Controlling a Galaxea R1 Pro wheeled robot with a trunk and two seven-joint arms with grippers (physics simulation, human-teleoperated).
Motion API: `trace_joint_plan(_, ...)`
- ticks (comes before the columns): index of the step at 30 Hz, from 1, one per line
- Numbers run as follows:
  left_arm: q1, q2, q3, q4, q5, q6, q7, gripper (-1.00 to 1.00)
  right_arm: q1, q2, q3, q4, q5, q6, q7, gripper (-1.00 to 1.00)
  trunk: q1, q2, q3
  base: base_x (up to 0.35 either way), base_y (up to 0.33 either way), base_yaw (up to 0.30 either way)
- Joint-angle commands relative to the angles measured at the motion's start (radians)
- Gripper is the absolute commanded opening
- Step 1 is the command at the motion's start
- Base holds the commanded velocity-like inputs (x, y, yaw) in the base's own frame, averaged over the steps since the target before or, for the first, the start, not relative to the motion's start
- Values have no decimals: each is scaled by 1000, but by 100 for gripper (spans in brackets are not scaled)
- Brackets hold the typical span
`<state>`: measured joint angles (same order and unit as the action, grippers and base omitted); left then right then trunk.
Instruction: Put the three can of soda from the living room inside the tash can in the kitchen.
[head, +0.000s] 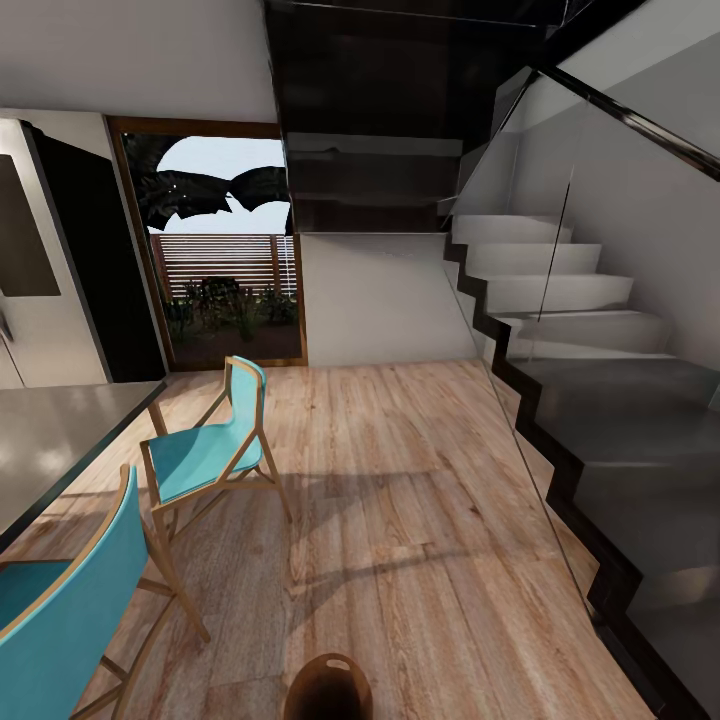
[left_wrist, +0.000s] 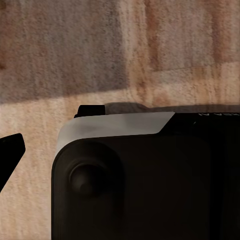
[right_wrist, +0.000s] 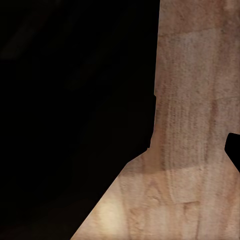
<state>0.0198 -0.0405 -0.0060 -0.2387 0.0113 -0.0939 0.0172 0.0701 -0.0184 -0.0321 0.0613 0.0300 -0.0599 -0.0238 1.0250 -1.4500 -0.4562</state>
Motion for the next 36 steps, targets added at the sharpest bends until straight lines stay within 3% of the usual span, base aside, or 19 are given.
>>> trace_joint_plan(1,0,0,0,0,0,0,0,100,0,0,0,0,0,0,0,100,0,0,0,0,0,0)
trace_joint_plan(36,0,0,0,0,0,0,0,100,0,0,0,0,0,0,0,100,0,0,0,0,0,0)
